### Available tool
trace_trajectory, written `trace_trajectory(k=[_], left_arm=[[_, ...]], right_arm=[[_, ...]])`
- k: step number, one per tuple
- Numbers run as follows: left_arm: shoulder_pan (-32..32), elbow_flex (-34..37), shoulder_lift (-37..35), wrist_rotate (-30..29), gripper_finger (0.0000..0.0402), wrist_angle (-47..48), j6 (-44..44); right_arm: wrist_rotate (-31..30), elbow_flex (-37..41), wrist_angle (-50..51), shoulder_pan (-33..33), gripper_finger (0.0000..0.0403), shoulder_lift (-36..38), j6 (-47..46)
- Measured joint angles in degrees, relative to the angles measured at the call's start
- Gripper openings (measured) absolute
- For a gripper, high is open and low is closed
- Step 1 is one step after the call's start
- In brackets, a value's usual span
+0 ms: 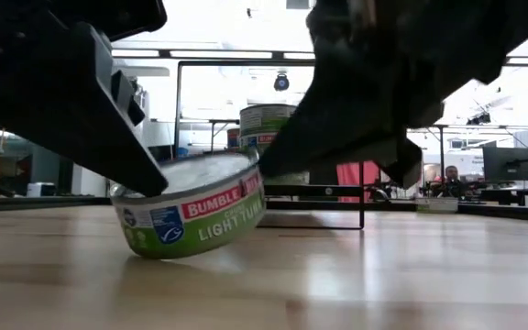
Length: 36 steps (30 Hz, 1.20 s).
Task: Stack canned seafood by type on shelf
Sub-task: Stack the green tuna can on top of the other green tuna cans on the shelf
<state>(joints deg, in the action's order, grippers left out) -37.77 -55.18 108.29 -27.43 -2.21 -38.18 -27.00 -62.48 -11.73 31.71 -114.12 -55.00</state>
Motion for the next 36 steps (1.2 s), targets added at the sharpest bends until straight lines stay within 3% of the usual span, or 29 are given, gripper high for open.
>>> trace_trajectory(k=[12, 18, 36], left_arm=[[-1.2, 0.3, 2.3, 0.2, 0.0000, -1.0, -3.7], [-2.2, 0.1, 5.4, 0.8, 0.0000, -6.4, -6.3], [-2.7, 0.2, 3.5, 2.3, 0.0000, -6.7, -6.8]], right_arm=[[-1.5, -0.2, -7.8, 3.3, 0.0000, 0.2, 1.5], [-1.8, -0.2, -8.4, 3.6, 0.0000, 0.2, 1.4], [-2.0, -0.1, -7.7, 5.9, 0.0000, 4.4, 8.5]])
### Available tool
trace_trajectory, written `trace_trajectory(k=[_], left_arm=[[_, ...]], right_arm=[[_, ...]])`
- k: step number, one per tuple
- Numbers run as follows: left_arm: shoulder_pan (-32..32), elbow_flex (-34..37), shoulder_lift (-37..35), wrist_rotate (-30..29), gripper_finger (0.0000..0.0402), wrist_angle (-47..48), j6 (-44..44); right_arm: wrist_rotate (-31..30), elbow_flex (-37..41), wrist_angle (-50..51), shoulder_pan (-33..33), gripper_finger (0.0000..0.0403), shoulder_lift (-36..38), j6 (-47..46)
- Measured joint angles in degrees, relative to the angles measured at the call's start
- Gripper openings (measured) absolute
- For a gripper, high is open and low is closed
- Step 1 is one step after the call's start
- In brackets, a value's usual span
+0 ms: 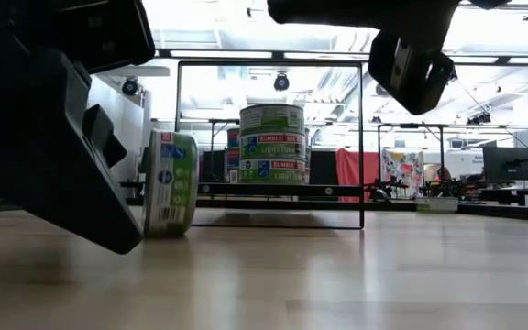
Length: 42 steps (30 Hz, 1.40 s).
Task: Stack canned seafood by type on shelf
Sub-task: Stack the green tuna can on top of the other green tuna cans on the shelf
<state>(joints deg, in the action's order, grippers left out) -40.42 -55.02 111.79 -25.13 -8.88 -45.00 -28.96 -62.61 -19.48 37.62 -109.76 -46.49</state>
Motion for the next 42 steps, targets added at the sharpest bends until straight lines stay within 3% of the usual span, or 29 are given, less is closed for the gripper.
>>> trace_trajectory(k=[17, 37, 42], left_arm=[[-0.1, -1.5, -0.4, 1.2, 0.0000, 0.0, -1.3], [0.1, -4.6, -0.5, 1.1, 0.0000, 0.8, 6.4], [0.1, -7.4, -0.5, 1.1, 0.0000, 7.5, 7.6]], right_arm=[[0.2, 0.0, 1.0, 0.8, 0.0000, 1.4, 1.0], [-0.4, 0.0, 1.2, 5.2, 0.0000, 1.4, 1.4], [-2.2, 0.0, 1.6, 6.3, 0.0000, 1.5, 1.4]])
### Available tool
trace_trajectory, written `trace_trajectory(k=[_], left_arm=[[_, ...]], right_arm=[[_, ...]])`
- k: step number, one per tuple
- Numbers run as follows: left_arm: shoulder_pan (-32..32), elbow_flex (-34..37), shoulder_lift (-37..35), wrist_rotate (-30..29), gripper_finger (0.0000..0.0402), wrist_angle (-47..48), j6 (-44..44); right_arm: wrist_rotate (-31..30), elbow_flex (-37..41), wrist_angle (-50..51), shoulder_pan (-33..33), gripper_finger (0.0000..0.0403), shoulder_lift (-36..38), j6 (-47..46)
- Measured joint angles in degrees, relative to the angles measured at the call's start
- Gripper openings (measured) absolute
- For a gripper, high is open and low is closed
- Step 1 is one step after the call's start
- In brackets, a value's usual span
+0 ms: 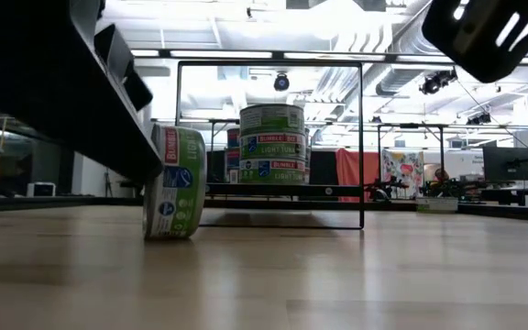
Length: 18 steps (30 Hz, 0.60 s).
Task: Stack canned seafood by type on shelf
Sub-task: Stack the green tuna can on top of the other green tuna cans on the shelf
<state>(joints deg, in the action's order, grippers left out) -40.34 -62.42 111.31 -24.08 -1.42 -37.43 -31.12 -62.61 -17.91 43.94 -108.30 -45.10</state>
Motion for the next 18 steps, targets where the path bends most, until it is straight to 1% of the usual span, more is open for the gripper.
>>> trace_trajectory(k=[5, 9, 11, 12, 13, 15, 18], left_arm=[[-0.3, -6.0, 0.0, -1.2, 0.0000, 12.8, 1.7], [-1.5, -13.0, 0.0, -2.6, 0.0000, 26.7, 2.2], [-3.0, -15.3, -0.1, -6.0, 0.0000, 33.8, 2.5], [-3.8, -15.9, -0.1, -8.7, 0.0000, 37.6, 1.0], [-4.5, -16.1, -0.1, -11.6, 0.0000, 41.4, -2.2], [-5.9, -15.7, -0.5, -16.9, 0.0000, 48.8, -11.9], [-7.7, -14.1, -1.6, -24.3, 0.0000, 53.2, -27.7]], right_arm=[[-0.2, 0.0, 1.3, 0.2, 0.0000, 0.0, -0.3], [-0.2, 0.0, 2.5, 0.4, 0.0000, 0.0, -1.0], [-0.2, 0.0, 2.7, 0.5, 0.0000, 0.0, -1.1], [-0.2, 0.0, 3.0, 0.7, 0.0000, 0.0, -1.1], [-0.2, 0.0, 3.1, 0.8, 0.0000, 0.0, -1.2], [-0.3, 0.0, 3.2, 1.3, 0.0000, 0.0, -1.4], [-1.4, 0.0, 3.7, 2.2, 0.0000, 0.1, -2.2]])
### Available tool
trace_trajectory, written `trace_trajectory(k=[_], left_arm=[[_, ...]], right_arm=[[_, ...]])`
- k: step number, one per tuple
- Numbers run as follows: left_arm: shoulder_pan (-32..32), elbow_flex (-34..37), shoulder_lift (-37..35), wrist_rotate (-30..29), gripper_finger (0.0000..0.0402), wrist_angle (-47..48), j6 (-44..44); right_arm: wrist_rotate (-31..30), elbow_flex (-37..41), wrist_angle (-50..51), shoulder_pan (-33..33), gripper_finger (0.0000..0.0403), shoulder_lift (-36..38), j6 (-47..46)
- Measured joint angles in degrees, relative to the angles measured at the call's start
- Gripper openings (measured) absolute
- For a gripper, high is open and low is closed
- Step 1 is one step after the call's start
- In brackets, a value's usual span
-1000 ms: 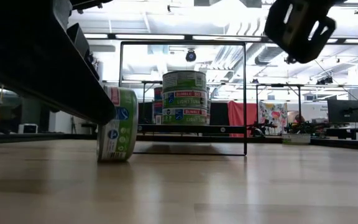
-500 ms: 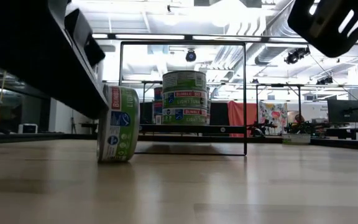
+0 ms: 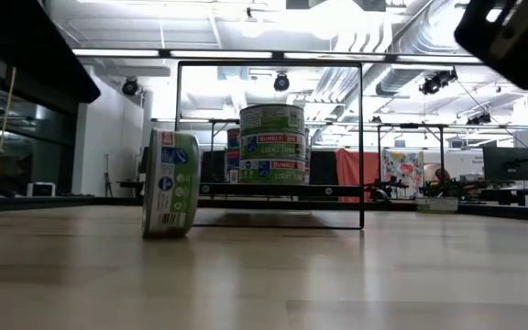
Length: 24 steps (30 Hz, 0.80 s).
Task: Stack canned seafood by type on shelf
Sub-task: Stack the green tuna can on top of the other green tuna cans on the shelf
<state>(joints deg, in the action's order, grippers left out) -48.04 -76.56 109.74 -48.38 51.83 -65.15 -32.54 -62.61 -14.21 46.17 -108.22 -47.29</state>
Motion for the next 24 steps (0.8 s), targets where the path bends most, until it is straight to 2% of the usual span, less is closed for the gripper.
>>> trace_trajectory(k=[3, 7, 12, 17, 24], left_arm=[[-0.3, 1.5, -0.2, -1.8, 0.0000, -3.2, -7.2], [2.0, 5.6, -0.1, 0.3, 0.0000, -14.8, -4.3], [5.9, 7.0, -0.1, -0.1, 0.0000, -16.1, -7.9], [8.8, 7.2, -0.1, 3.0, 0.0000, -16.6, -5.1], [9.8, 7.2, -0.1, 3.2, 0.0000, -24.5, 2.1]], right_arm=[[-1.5, 0.0, 1.0, 0.9, 0.0000, 0.0, -0.5], [-1.8, 0.0, 3.2, 1.2, 0.0000, 0.0, -2.0], [-1.8, 0.0, 3.0, 1.1, 0.0000, 0.0, -2.2], [-1.7, 0.0, 2.8, 1.2, 0.0000, 0.0, -1.8], [-1.5, 0.0, 2.8, 1.5, 0.0000, 0.0, -1.8]])
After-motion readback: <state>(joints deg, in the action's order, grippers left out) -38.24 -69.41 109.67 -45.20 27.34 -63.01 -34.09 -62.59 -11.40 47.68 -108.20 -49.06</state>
